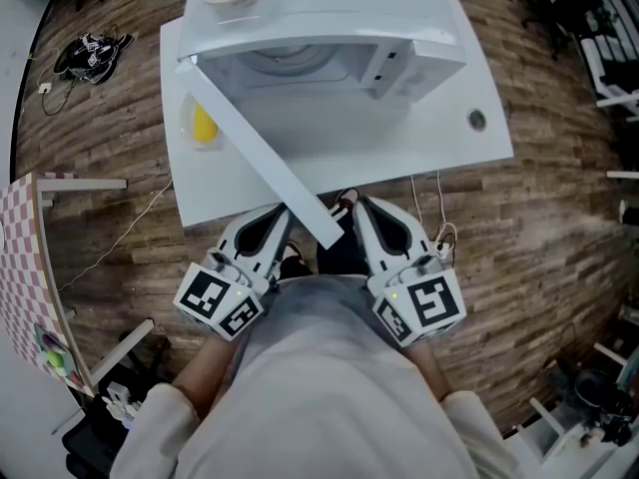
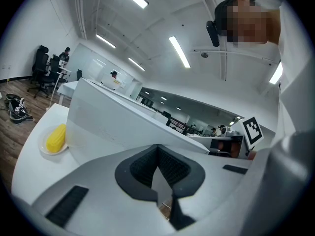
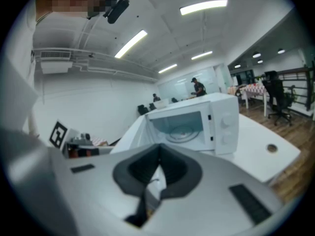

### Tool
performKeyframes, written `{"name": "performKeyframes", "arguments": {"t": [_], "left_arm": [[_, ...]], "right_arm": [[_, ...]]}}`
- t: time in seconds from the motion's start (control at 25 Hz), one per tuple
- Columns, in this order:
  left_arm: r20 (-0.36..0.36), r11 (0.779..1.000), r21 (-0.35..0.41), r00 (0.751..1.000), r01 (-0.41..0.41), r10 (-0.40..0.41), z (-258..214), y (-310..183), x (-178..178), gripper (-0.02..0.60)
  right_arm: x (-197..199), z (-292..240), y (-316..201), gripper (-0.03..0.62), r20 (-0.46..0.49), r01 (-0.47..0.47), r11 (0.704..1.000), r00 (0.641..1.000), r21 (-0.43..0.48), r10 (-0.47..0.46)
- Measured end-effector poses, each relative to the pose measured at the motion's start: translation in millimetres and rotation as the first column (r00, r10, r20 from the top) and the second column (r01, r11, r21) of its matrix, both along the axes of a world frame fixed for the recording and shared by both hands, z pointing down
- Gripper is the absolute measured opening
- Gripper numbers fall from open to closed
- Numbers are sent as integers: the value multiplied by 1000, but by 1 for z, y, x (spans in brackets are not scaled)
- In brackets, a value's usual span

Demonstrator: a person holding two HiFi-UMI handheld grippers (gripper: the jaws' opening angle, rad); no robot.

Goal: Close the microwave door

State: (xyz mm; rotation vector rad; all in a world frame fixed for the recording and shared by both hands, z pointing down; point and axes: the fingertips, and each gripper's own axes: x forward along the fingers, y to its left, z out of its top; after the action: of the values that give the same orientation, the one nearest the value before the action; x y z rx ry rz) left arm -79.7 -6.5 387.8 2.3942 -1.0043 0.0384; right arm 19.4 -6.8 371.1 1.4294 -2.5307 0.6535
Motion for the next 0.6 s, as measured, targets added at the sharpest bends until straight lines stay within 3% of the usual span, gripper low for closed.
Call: {"name": "performKeyframes", "arguments": {"t": [0.6], "left_arm": [[-15,1000,-4,1000,9,-9,-1,-4,7,17]], "right_arm": [[8,-3,2,23,1,-11,1000,1000,5,11]]}}
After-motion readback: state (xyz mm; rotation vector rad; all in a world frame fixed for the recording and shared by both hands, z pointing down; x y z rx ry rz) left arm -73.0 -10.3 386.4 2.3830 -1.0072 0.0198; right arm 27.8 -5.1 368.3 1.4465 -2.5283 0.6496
